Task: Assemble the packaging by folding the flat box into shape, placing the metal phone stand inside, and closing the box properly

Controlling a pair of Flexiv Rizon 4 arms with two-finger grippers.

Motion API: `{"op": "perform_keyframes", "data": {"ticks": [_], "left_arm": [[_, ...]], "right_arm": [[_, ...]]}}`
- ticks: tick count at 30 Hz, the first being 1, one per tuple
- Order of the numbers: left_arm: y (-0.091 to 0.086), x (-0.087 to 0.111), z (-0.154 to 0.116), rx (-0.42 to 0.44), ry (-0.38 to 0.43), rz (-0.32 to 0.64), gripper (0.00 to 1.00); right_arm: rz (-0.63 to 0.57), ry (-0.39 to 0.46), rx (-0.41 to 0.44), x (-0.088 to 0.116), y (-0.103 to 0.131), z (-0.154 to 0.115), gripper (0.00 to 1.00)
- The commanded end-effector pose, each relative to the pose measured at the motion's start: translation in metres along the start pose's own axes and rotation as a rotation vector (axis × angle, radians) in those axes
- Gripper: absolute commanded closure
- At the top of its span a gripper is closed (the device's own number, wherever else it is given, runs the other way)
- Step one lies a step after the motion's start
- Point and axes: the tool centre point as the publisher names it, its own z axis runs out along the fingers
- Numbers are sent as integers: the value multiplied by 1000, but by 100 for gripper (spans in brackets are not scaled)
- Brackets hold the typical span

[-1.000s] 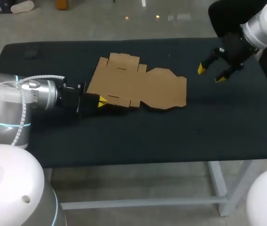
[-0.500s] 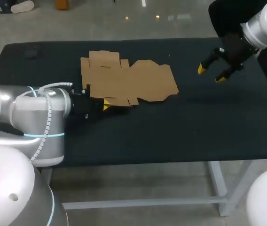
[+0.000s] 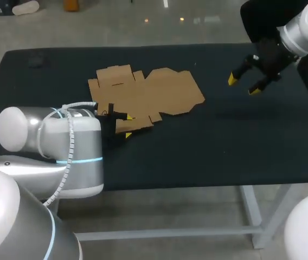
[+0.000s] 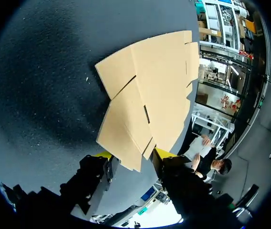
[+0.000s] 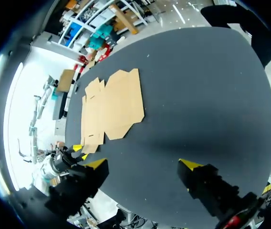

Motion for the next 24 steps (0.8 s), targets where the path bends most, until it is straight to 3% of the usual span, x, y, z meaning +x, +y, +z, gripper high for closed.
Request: {"op": "perform_keyframes", "data": {"ticks": [1, 11, 24], "left_arm": [[-6, 6, -23, -101, -108, 14, 0], [-25, 14, -63, -292, -160, 95, 0], [-64, 41, -88, -388, -251, 225, 0]], "right_arm": [[-1, 2, 0, 0, 0, 0, 0], [-1, 2, 0, 0, 0, 0, 0], [-1, 2, 0, 0, 0, 0, 0]]}}
